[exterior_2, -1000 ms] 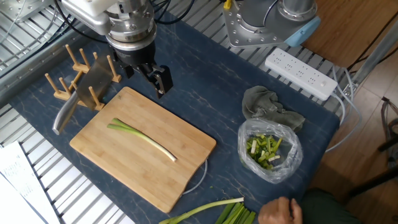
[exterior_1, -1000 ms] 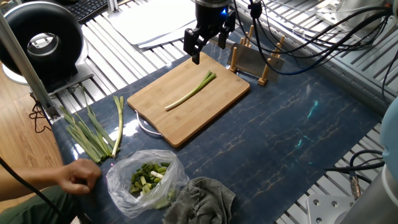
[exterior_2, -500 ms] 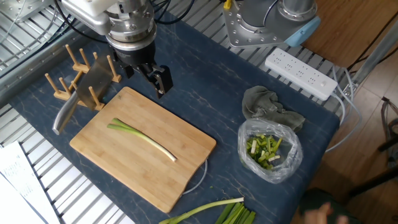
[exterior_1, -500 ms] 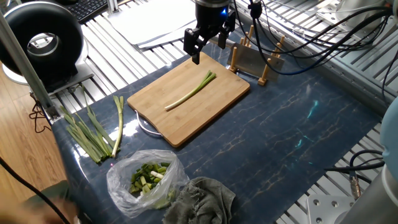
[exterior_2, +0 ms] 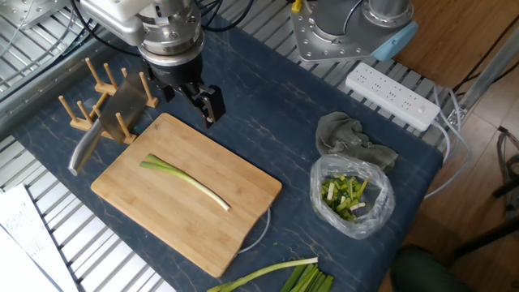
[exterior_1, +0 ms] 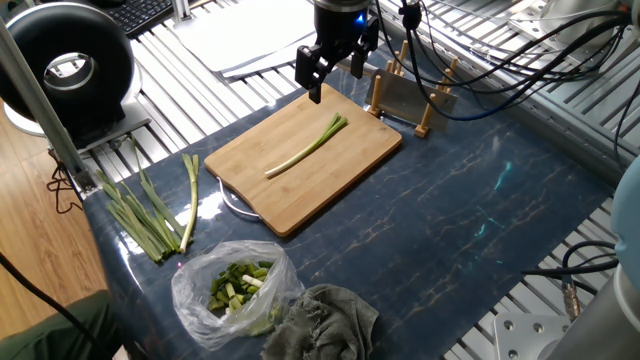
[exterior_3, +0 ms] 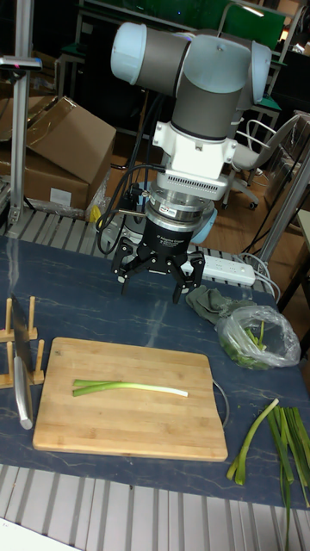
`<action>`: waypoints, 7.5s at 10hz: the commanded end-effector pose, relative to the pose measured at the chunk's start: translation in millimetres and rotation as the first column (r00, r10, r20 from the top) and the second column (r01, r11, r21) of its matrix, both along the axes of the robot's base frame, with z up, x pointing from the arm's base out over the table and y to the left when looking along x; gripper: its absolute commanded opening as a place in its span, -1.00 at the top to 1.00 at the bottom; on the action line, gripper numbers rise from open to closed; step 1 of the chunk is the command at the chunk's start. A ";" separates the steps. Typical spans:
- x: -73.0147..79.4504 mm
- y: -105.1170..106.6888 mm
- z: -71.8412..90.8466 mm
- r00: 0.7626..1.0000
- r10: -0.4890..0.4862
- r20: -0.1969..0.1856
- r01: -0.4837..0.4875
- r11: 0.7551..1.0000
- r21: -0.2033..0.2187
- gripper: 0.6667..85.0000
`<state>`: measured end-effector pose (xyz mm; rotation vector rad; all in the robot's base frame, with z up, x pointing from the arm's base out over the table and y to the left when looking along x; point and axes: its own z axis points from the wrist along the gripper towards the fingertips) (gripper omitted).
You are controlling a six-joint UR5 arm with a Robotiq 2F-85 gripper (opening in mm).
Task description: Chop the scallions
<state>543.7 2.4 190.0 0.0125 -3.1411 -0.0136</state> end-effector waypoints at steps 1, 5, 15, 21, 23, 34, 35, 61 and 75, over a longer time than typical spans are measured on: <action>-17.7 -36.4 4.7 0.997 0.019 -0.068 -0.030 0.988 -0.154 0.98; -43.5 6.4 22.2 0.999 -0.039 0.020 0.042 0.972 -0.232 0.98; -4.5 -100.7 19.7 0.976 0.209 -0.057 -0.217 0.954 -0.207 0.97; 34.2 -177.6 -4.0 0.900 0.427 -0.090 -0.431 0.840 -0.329 0.72; 33.8 -163.1 -5.9 0.900 0.431 -0.062 -0.430 0.856 -0.287 0.79; 4.7 -96.9 -19.7 0.994 0.097 -0.050 -0.098 0.995 -0.024 0.98; 24.3 -94.1 -20.0 0.996 0.084 0.026 -0.083 0.996 -0.021 0.98; 37.3 -213.5 -111.4 0.870 0.493 0.021 -0.493 0.870 -0.013 0.14; 35.0 -181.9 -122.8 0.902 0.429 0.051 -0.432 0.898 0.084 0.04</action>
